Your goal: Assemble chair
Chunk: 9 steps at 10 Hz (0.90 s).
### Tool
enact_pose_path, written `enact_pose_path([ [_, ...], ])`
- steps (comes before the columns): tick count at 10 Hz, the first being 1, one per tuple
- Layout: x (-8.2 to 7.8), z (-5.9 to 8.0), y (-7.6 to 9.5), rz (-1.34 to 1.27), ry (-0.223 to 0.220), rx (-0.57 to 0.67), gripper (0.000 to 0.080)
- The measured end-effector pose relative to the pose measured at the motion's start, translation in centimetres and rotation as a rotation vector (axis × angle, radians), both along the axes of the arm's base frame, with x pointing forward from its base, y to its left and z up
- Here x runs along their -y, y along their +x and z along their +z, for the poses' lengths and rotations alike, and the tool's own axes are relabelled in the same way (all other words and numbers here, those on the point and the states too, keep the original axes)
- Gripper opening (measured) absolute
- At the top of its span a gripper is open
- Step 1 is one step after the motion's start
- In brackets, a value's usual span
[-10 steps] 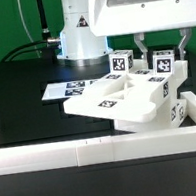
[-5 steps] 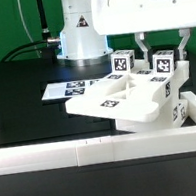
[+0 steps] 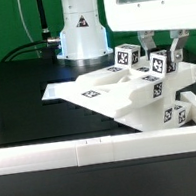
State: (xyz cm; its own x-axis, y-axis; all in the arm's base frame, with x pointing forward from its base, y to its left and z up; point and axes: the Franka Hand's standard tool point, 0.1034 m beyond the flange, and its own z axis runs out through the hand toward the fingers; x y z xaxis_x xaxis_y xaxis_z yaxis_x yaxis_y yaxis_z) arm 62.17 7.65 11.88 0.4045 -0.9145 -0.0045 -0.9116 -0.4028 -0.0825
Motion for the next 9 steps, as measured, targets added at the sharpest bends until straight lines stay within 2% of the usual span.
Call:
enact_pose_path([
  [2,0.6,0.0,0.1,-0.143,0.001,-0.004,0.0284],
  [4,0.6,0.0,0.0,-0.148,0.001,-0.005,0.0289],
  [5,0.7,0.0,0.1,-0.147,0.001,-0.004,0.0501],
  [6,0.7,0.5,0.2,-0.133,0.006,0.003,0.0501],
  [7,0.7,1.4,0.1,-0.127,0.018,0.012,0.0615],
  [9,0.5,4.1,-0.1,-0.123,0.051,0.025,0.0648],
])
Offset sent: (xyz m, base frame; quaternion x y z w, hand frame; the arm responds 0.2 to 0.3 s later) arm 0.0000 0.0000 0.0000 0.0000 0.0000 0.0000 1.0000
